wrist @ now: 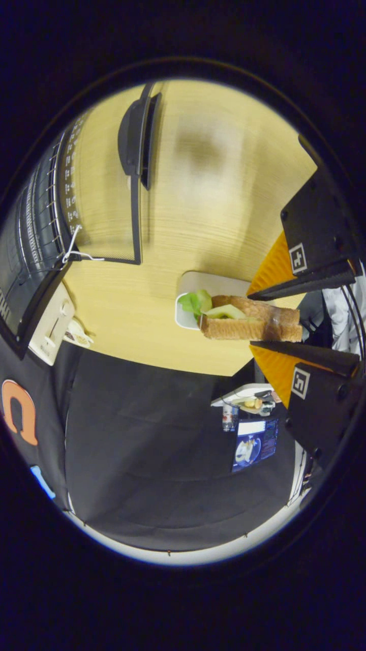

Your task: Open the toaster oven, put the food inside, and close the toaster oven door.

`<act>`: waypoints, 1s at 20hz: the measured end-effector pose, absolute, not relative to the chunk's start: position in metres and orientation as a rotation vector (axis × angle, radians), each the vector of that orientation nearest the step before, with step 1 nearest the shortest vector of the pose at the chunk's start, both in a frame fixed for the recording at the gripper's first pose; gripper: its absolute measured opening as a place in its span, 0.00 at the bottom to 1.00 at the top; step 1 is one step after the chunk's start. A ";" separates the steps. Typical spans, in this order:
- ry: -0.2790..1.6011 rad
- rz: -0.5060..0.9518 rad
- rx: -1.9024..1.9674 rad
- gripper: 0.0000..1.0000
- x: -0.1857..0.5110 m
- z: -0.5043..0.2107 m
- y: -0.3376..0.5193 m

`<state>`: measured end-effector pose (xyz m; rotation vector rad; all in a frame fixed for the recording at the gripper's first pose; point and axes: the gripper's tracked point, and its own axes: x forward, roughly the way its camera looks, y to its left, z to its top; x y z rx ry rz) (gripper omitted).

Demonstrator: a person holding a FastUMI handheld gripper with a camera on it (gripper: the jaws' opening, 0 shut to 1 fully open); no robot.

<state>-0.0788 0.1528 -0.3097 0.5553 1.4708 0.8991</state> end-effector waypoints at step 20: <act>1.023 1.092 0.659 0.39 -0.076 -0.268 0.143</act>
